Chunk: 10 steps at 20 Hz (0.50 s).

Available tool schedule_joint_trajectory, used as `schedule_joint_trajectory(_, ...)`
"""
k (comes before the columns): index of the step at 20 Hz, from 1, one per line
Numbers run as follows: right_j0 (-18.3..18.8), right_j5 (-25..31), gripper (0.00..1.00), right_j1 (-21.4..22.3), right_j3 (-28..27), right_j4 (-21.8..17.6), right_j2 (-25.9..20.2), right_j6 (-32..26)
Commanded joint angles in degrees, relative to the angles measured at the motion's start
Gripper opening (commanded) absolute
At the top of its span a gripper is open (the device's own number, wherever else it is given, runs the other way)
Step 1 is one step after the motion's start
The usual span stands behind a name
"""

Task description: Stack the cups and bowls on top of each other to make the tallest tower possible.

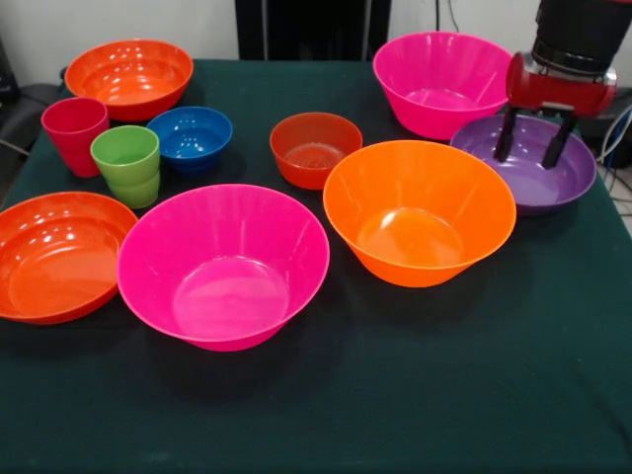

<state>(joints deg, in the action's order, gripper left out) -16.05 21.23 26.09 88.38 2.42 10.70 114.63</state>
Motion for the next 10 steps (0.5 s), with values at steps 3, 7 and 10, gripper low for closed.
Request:
schedule_joint_trajectory(3, -5.5, 0.0, 1.0, -5.5, -6.5, 4.8, 2.2, 14.8)
schedule_joint_trajectory(7, -7.6, -1.2, 1.0, -8.2, -7.5, 6.6, 4.9, 16.4)
schedule_joint_trajectory(10, -8.7, -1.4, 1.0, -9.1, -7.8, 7.2, 6.0, 16.8)
